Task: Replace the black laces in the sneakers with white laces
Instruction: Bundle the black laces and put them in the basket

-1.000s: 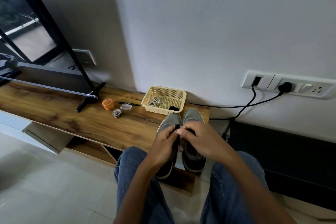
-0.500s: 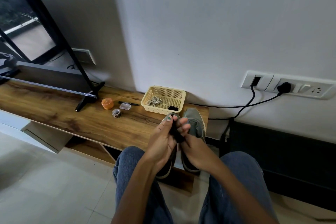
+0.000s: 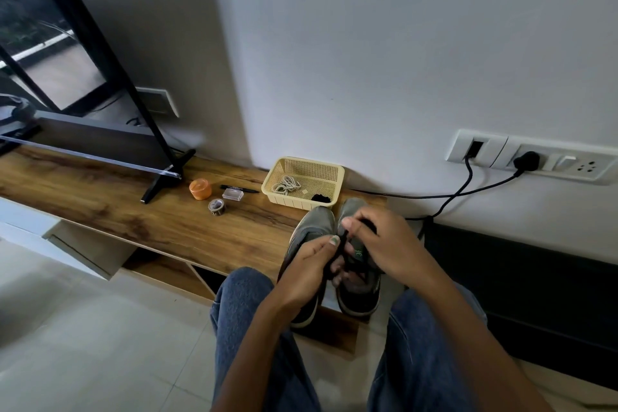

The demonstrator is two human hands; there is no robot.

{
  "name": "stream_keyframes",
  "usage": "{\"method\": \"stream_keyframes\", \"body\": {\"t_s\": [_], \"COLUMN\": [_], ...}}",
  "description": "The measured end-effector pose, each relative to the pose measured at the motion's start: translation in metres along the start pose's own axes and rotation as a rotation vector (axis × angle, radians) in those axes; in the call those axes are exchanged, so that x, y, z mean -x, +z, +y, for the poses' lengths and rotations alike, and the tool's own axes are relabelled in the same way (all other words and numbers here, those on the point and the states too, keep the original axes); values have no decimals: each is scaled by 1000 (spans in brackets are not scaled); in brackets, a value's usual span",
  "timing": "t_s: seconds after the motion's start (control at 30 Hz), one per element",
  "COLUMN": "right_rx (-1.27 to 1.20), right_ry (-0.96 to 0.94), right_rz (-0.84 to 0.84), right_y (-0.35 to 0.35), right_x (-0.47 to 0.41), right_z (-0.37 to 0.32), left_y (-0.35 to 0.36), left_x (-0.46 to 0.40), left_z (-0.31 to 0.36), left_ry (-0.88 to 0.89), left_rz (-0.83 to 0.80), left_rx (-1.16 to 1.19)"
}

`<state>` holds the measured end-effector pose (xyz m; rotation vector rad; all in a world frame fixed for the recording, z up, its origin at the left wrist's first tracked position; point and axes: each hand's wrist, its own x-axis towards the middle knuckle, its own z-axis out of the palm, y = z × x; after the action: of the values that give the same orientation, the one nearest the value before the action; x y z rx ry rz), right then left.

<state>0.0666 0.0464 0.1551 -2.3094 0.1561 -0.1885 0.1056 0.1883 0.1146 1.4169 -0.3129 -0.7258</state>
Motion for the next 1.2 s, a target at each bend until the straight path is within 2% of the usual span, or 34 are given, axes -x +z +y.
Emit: {"method": "stream_keyframes", "body": {"t_s": [0.1, 0.17, 0.23, 0.3, 0.4, 0.57, 0.63, 0.7, 0.8, 0.9, 1.0, 1.1, 1.2], "right_rx": [-88, -103, -116, -123, -95, -14, -15, -25, -55, -129, -170, -172, -124], "right_ry": [35, 81, 115, 131, 118, 82, 61, 30, 17, 37, 75, 149, 179], "right_rz": [109, 111, 38, -115, -281, -456, -478, -442, -291, -84, 46, 42, -86], "right_y": [5, 13, 21, 29, 33, 20, 14, 6, -3, -6, -2, 9, 22], "right_x": [-5, -4, 0, 6, 12, 14, 15, 15, 12, 3, -3, -2, 4], "right_z": [12, 17, 19, 19, 14, -4, -11, -17, -19, -8, 5, 11, 14], "left_y": [3, 6, 6, 3, -1, -1, 0, 2, 5, 7, 7, 6, 4], "left_x": [3, 5, 4, 1, -1, -3, -2, 3, 9, 10, 10, 10, 8], "left_z": [8, 14, 17, 17, 16, 9, 6, 7, 10, 11, 15, 18, 20], "left_ry": [-4, 25, 70, 122, 158, 143, 131, 116, 78, 8, -28, -18, 32], "left_rz": [-66, -53, -7, 33, 94, 165, 161, 111, 62, 24, -23, -56, -2], "left_rx": [191, 369, 527, 596, 483, 199, 47, -56, -87, 20, 212, 477, 595]}}
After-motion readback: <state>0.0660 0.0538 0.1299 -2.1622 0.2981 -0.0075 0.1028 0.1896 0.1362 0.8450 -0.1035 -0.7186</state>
